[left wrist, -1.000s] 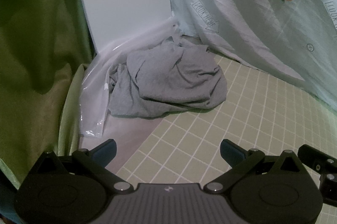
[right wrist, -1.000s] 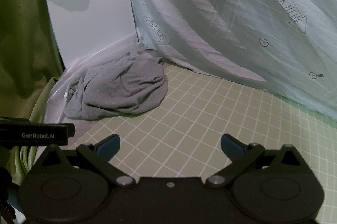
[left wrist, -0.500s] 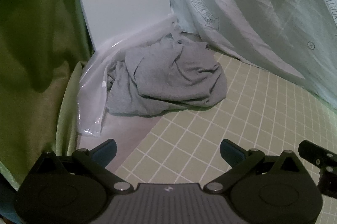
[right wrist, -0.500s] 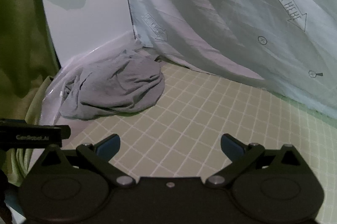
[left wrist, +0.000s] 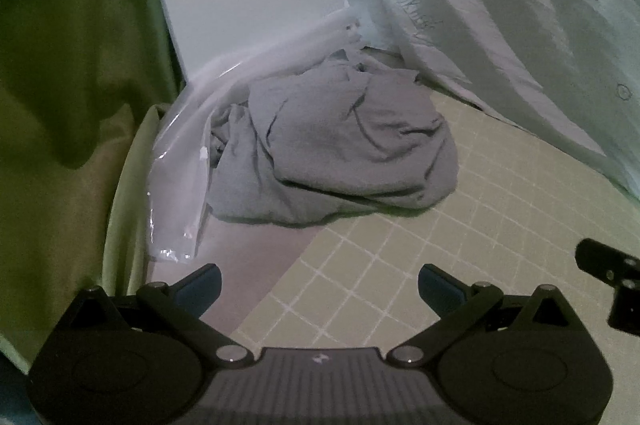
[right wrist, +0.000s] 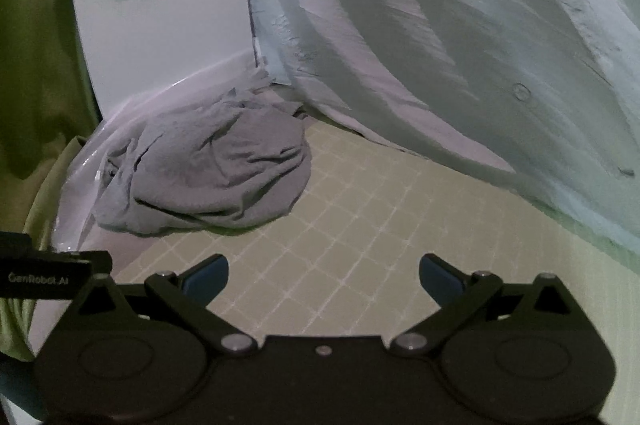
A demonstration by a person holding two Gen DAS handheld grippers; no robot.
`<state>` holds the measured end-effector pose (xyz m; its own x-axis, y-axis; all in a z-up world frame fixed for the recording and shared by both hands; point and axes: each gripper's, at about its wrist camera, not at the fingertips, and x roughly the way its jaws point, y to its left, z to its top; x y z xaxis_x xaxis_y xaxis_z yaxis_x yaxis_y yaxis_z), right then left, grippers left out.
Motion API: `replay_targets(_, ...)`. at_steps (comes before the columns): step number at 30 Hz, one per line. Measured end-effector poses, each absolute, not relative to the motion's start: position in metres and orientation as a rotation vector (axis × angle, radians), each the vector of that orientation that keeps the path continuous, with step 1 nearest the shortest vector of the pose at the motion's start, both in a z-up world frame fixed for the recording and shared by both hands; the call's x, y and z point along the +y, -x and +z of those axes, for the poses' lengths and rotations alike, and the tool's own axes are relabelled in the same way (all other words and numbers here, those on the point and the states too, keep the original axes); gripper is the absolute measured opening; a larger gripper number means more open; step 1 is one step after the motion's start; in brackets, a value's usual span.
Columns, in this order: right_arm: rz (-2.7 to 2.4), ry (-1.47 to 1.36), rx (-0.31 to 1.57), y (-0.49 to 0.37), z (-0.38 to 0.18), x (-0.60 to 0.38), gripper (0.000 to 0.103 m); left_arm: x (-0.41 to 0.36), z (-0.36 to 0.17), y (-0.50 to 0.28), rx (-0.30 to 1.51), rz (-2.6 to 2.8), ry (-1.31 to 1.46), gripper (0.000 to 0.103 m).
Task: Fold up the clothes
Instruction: 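Grasp the crumpled grey hoodie with both grippers and lift it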
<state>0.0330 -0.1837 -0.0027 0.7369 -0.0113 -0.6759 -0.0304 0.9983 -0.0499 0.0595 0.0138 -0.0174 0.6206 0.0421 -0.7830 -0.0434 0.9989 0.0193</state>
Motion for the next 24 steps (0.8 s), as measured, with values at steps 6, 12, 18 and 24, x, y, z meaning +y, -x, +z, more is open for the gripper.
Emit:
replay_targets(6,0.048,0.098,0.739,-0.091,-0.011,-0.167,0.103,0.032,-0.021,-0.106,0.895,0.065,0.032,0.103)
replay_targets(12,0.062,0.09,0.758,-0.163,-0.035,-0.154,0.101,0.058,-0.042,-0.17,0.911,0.101,0.083,0.101)
replay_targets(18,0.07,0.05,0.832,-0.231,-0.078,-0.151,0.085,0.077,-0.074,-0.231,0.942,0.114,0.094,0.084)
replay_targets(24,0.099,0.018,0.894,-0.27,-0.118,-0.149,0.078,0.092,-0.104,-0.261,0.994,0.105,0.207,0.055)
